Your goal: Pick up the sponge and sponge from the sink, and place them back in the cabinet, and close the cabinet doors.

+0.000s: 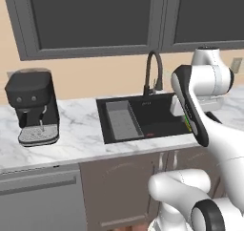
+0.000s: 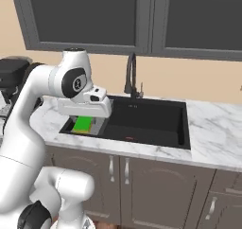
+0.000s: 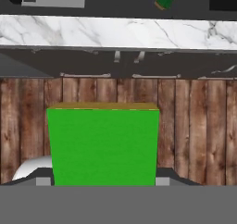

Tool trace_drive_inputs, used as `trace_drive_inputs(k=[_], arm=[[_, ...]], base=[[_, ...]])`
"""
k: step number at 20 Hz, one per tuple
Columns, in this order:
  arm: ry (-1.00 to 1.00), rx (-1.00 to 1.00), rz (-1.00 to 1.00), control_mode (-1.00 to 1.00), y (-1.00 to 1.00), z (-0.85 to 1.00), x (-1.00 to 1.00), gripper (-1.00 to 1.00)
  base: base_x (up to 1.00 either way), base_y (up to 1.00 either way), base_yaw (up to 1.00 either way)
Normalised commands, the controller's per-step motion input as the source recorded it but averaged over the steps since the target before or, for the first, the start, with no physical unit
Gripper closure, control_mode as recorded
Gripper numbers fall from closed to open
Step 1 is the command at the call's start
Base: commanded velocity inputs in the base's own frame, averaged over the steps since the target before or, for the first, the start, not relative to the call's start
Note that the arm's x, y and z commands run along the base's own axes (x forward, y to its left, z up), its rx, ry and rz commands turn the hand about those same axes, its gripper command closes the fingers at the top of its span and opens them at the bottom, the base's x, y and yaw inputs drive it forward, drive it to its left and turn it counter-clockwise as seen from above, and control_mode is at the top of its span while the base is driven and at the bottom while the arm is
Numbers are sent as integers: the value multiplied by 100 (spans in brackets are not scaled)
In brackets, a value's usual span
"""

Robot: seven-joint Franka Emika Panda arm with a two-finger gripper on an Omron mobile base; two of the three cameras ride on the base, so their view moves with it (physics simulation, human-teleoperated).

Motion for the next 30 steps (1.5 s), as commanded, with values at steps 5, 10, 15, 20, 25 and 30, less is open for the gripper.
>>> trace_drive_inputs(k=[5, 10, 15, 20, 25, 30], arm=[[0, 0, 0, 100, 0, 0, 0, 100], [0, 0, 0, 100, 0, 0, 0, 100], [0, 0, 0, 100, 0, 0, 0, 100], [0, 0, 0, 100, 0, 0, 0, 100], [0, 0, 0, 100, 0, 0, 0, 100], [0, 0, 0, 100, 0, 0, 0, 100]], base=[[-24, 0, 20], [-13, 0, 39], [0, 0, 45], [0, 0, 46], [0, 0, 44], [-4, 3, 38]])
